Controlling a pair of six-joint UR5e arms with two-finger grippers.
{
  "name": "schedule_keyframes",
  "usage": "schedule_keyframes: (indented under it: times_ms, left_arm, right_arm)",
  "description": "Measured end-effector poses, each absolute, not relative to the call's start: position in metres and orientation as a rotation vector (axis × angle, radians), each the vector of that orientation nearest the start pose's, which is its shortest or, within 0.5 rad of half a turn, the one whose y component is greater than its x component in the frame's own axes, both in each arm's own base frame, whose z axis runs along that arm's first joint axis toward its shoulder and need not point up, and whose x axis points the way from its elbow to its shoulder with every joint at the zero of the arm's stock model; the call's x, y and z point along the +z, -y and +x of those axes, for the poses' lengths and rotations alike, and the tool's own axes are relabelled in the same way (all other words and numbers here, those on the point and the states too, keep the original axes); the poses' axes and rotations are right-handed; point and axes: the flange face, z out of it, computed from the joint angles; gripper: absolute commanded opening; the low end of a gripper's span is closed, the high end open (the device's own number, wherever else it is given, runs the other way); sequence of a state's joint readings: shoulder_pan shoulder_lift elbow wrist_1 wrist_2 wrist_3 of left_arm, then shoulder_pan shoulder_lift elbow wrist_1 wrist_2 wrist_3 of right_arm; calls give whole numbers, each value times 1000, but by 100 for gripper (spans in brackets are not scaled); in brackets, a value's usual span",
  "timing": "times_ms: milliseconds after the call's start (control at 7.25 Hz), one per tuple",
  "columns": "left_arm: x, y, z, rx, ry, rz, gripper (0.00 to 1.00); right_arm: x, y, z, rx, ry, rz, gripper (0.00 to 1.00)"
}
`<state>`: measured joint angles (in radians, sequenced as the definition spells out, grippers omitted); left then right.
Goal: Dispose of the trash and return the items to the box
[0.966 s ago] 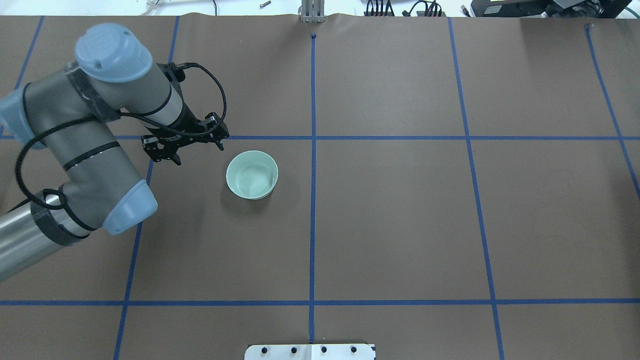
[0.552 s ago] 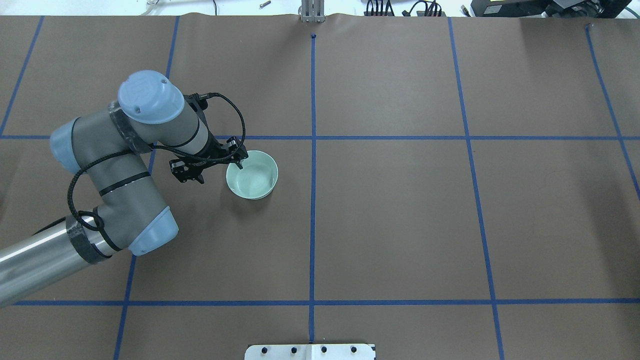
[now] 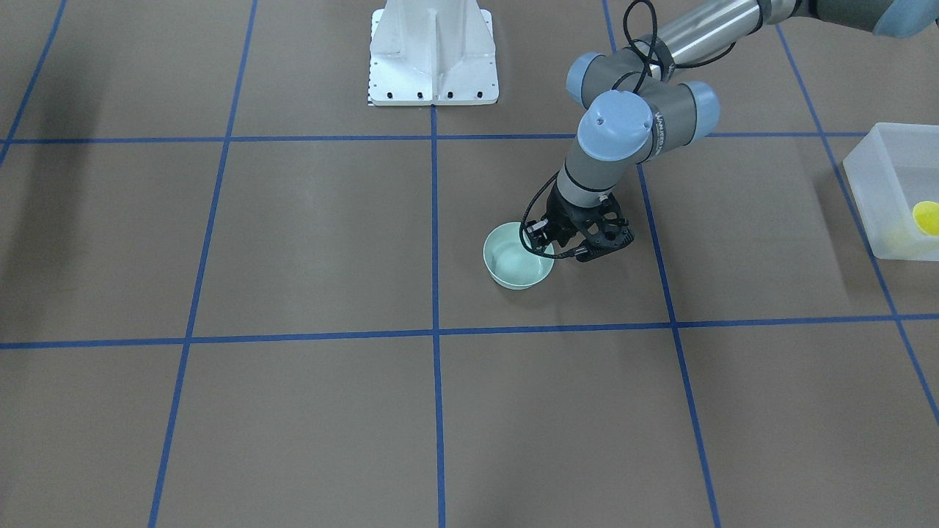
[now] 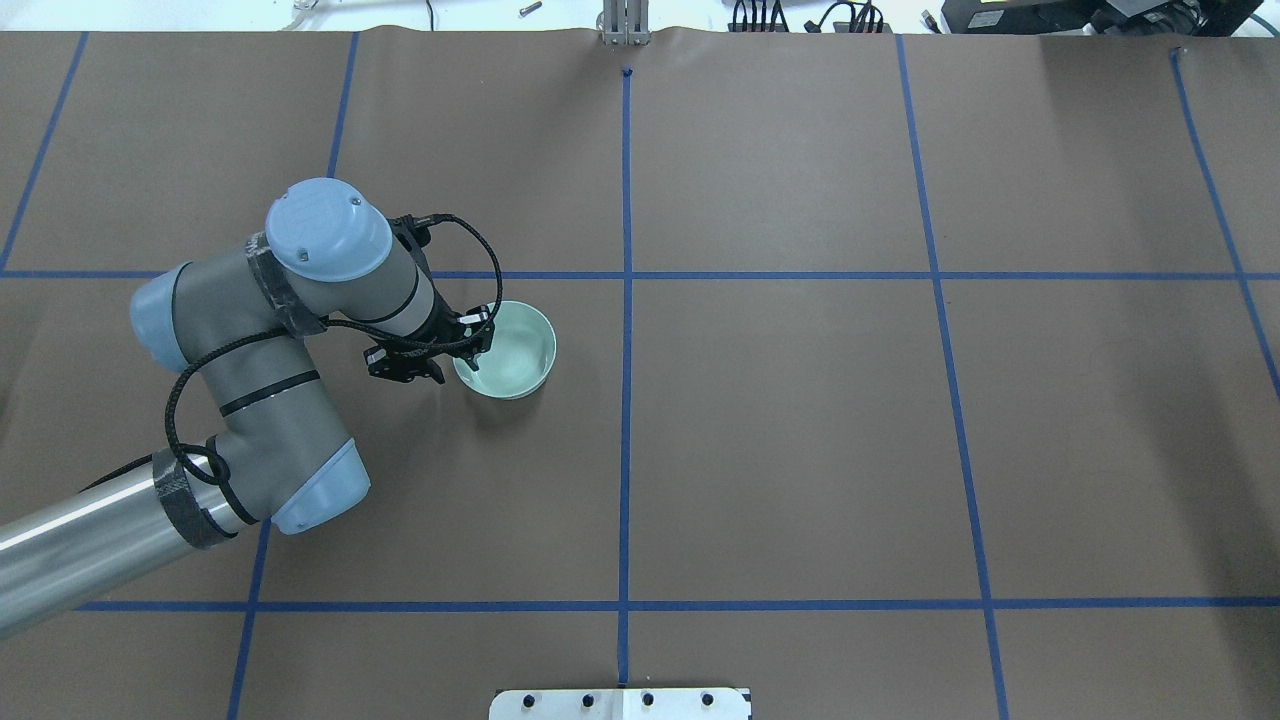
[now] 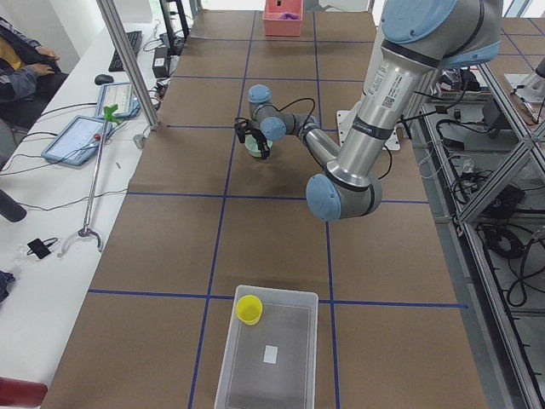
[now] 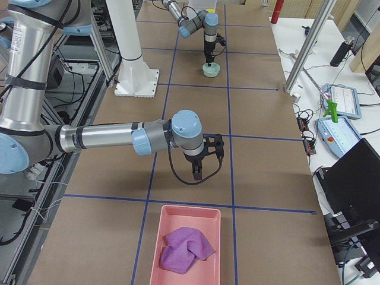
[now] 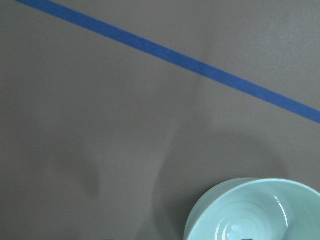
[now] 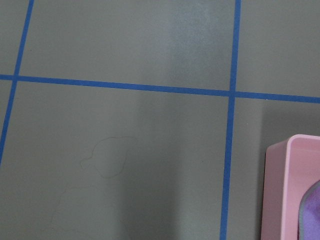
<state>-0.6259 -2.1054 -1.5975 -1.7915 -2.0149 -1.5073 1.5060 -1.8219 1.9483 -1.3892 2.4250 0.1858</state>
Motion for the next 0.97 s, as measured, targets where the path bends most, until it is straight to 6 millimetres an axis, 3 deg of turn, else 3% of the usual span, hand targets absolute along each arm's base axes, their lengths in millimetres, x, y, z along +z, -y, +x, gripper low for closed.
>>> schedule_keyframes:
  times_ms: [276,414,552,690,966]
  left_arm:
    - [310,472,499,-344,-878,-135,0]
    - [302,473,491,-343,-897,-129,0]
    - [287,481,468,-351,-932,-127,0]
    - [277,497,421,-365,-975,-141,0]
    - [294,525,292,-326,-1007,-81,0]
  right_arm:
    - [538,402,16,-4,887,167,100]
    - [534,402,13,-4,888,166,100]
    - [532,404,7,-11,887,164,100]
    - [526,407,-3,-14,886,156,100]
    - [509,412,-19,9,879,153,100]
